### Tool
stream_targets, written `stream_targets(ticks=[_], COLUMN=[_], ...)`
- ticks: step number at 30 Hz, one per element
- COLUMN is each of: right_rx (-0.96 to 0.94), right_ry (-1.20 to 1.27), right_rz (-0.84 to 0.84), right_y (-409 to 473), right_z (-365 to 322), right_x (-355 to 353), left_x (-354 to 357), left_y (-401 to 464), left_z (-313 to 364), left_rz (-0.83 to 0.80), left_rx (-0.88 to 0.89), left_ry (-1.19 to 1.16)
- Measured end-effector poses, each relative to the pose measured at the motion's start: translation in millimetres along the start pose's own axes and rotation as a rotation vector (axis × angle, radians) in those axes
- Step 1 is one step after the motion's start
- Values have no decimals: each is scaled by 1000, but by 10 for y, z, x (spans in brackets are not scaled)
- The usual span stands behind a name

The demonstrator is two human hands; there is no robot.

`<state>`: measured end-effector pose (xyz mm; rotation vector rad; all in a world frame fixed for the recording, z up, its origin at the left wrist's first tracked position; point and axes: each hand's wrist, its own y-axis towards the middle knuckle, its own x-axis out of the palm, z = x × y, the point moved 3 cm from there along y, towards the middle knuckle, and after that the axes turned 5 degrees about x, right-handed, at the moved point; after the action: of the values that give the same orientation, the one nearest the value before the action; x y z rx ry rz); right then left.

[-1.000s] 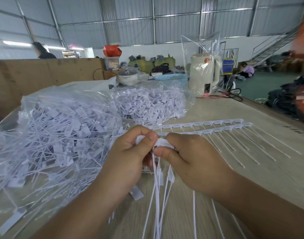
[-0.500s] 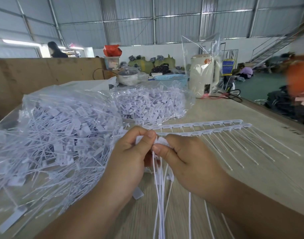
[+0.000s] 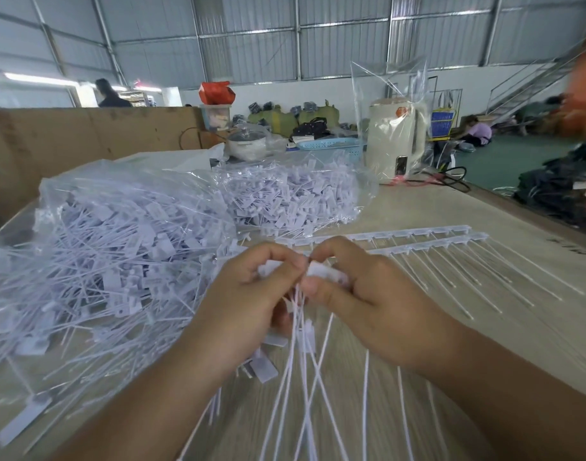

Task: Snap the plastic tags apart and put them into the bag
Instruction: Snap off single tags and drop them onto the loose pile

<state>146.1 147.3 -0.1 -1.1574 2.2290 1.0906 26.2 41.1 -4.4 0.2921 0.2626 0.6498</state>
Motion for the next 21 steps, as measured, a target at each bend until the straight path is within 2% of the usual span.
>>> stream_targets(ticks=[4,10,14,18,21], right_rx=[26,8,-4,13,41], right_ry=[-147,-245,-314,-222,-279], right_rz=[-108,-125,-135,-156,-157], right_y=[-6,-12,-17,-13,12], right_z=[11,-21,-33,-41,-13], right_x=[93,117,130,120,-4], left_x=[19,39,30,12,-45], left_y=[-11,-24,-26,-10,25], left_z=[-39,-68,-52,-28,-21], left_rz=[-13,-71,-117,-73,-21], left_rx=[5,8,15,30,56], left_ry=[62,1,53,-1,-18])
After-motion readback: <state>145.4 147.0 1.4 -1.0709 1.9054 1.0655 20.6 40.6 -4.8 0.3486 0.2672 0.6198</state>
